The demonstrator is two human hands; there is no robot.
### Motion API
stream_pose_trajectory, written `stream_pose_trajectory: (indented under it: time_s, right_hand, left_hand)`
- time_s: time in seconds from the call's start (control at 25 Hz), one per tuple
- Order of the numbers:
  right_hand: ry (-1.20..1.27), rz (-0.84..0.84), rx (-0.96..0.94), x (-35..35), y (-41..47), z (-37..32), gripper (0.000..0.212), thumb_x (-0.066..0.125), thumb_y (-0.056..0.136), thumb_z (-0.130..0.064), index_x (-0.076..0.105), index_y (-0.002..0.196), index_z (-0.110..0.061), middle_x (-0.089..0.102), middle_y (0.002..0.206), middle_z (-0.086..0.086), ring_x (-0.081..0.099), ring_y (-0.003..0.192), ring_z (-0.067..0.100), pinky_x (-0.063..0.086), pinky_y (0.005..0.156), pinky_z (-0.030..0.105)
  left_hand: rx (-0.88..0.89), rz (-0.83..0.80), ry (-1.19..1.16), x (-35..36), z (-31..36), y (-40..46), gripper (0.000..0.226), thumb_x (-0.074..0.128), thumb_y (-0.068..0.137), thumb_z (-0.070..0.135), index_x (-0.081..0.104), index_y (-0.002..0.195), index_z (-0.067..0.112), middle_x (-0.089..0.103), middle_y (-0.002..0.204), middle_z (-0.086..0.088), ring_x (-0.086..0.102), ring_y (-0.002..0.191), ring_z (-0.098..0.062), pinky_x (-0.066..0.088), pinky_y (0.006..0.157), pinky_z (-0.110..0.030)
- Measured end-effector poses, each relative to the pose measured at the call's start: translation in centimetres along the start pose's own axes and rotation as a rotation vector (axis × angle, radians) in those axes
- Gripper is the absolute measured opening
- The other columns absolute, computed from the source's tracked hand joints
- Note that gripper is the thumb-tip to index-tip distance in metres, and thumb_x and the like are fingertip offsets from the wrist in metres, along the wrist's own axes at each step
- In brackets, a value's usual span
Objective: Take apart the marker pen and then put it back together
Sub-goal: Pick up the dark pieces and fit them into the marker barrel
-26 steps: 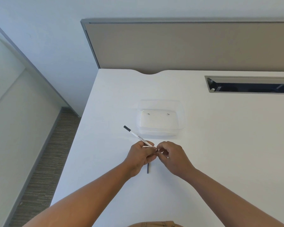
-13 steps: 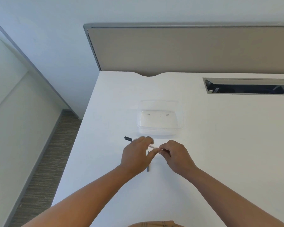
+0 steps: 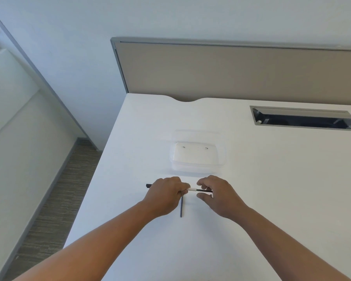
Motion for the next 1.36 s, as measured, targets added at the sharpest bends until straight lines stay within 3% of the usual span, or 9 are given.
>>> stream_pose_trajectory:
  time_s: [0.08,0.2,0.36,0.56,0.8,0.88,1.04,1.16,1.36]
  right_hand:
    - [-0.018,-0.003,-0.021,0.1,0.3,-0.8,0.022,0.068,0.093,-0.029,0.068,0.114,-0.023,0.064,0.096,-0.009,0.060,0.089,0.013,0.052,0.080,0.032]
    - [-0.068,-0.009,-0.012,0.3,0.5,-1.0,0.011,0.061,0.096,-0.025,0.071,0.099,-0.022,0.064,0.084,-0.003,0.058,0.081,0.017,0.052,0.075,0.041]
    - [-0.114,-0.051,0.017,0.4,0.6,-0.1,0.015,0.059,0.096,-0.023,0.074,0.099,-0.025,0.063,0.082,-0.007,0.058,0.078,0.018,0.050,0.073,0.037]
    - [-0.188,0.020,0.043,-1.0,1.7,1.0,0.020,0.060,0.099,-0.020,0.076,0.111,-0.022,0.062,0.106,-0.004,0.057,0.097,0.023,0.050,0.080,0.036]
    - [-0.223,0.114,-0.019,-3.8,5.2,0.1,0.026,0.056,0.097,-0.006,0.075,0.113,-0.014,0.063,0.103,0.003,0.058,0.095,0.030,0.053,0.079,0.043]
    - [-0.246,0.121,-0.029,-4.5,6.9,-0.4,0.027,0.055,0.096,-0.004,0.075,0.112,-0.013,0.064,0.105,0.005,0.059,0.095,0.031,0.054,0.079,0.044]
    - [-0.314,-0.015,0.013,-4.3,10.7,-0.2,0.027,0.050,0.099,-0.009,0.074,0.106,-0.017,0.065,0.100,0.007,0.060,0.090,0.033,0.054,0.077,0.045]
    - [-0.347,-0.148,0.105,-3.6,13.0,1.2,0.027,0.051,0.098,-0.011,0.074,0.107,-0.021,0.067,0.107,0.002,0.062,0.092,0.029,0.055,0.079,0.042]
    - [-0.296,-0.251,0.157,-2.3,14.6,2.6,0.024,0.055,0.095,-0.011,0.075,0.103,-0.023,0.071,0.109,0.000,0.063,0.092,0.024,0.054,0.078,0.036]
  left_hand:
    - [0.006,0.002,-0.008,-0.1,0.2,0.2,0.026,0.045,0.103,0.027,0.070,0.110,0.028,0.063,0.088,0.002,0.057,0.075,-0.025,0.043,0.066,-0.034]
    - [-0.001,0.003,0.001,-0.1,0.2,0.3,0.025,0.046,0.102,0.026,0.070,0.108,0.027,0.061,0.086,0.003,0.054,0.072,-0.024,0.037,0.063,-0.032]
    - [-0.007,-0.023,0.012,0.3,-0.2,0.1,0.025,0.044,0.103,0.029,0.068,0.107,0.028,0.060,0.086,0.004,0.055,0.073,-0.023,0.044,0.066,-0.034]
    - [-0.101,-0.033,-0.031,1.0,-2.6,0.0,0.025,0.042,0.104,0.032,0.067,0.108,0.027,0.059,0.087,0.005,0.058,0.077,-0.023,0.046,0.069,-0.034]
    - [-0.207,-0.087,-0.102,2.7,-4.9,0.0,0.024,0.041,0.104,0.029,0.065,0.106,0.028,0.050,0.081,0.008,0.055,0.075,-0.020,0.039,0.063,-0.032]
    - [-0.265,-0.124,-0.159,3.6,-5.7,0.1,0.025,0.041,0.104,0.028,0.066,0.107,0.027,0.053,0.085,0.009,0.055,0.079,-0.018,0.043,0.066,-0.033]
    - [-0.436,-0.169,-0.405,5.2,-7.5,0.0,0.022,0.048,0.102,0.026,0.069,0.097,0.021,0.066,0.086,0.001,0.055,0.075,-0.019,0.044,0.067,-0.031]
    - [-0.550,-0.187,-0.543,6.2,-8.6,-0.5,0.019,0.054,0.099,0.023,0.071,0.092,0.022,0.062,0.076,0.006,0.051,0.069,-0.015,0.040,0.062,-0.027]
    - [-0.639,-0.248,-0.695,6.9,-9.4,-0.2,0.021,0.052,0.098,0.018,0.072,0.094,0.019,0.064,0.076,0.009,0.051,0.070,-0.012,0.041,0.064,-0.024]
Point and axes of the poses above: each hand's wrist, its own y-axis towards the middle knuckle, its own x-axis out of the palm, z = x × y, the point moved 9 cm from there along y, towards the middle knuckle
